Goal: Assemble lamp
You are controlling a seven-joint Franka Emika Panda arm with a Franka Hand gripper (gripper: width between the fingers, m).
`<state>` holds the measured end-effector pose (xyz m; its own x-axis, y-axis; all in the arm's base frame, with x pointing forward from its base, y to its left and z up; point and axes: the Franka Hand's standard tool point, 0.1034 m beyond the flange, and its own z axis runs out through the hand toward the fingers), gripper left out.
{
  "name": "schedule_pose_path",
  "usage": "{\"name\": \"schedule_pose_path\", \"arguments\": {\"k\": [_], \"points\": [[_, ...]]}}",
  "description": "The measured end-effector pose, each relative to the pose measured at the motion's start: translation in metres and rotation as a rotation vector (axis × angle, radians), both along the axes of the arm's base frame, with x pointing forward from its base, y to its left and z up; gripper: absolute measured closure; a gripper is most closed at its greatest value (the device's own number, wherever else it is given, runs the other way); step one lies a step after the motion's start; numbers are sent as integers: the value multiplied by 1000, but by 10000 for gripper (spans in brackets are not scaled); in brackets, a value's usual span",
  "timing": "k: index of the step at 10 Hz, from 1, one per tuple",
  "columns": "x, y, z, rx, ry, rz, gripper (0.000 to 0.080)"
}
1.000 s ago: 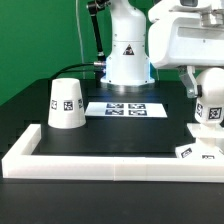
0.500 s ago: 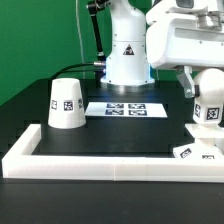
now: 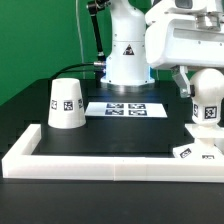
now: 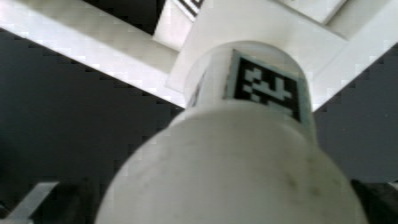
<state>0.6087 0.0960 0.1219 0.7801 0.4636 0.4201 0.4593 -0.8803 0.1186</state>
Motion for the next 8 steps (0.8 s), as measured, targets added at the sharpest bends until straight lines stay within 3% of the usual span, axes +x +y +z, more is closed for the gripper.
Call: {"name": "schedule_pose_path", "arguments": {"k": [4,6,8], "points": [[-3,-2,27,-6,61,3,101],[-4,-3,32,-8,102,2,101],[-8,-4,26,-12,160,-2,101]]}}
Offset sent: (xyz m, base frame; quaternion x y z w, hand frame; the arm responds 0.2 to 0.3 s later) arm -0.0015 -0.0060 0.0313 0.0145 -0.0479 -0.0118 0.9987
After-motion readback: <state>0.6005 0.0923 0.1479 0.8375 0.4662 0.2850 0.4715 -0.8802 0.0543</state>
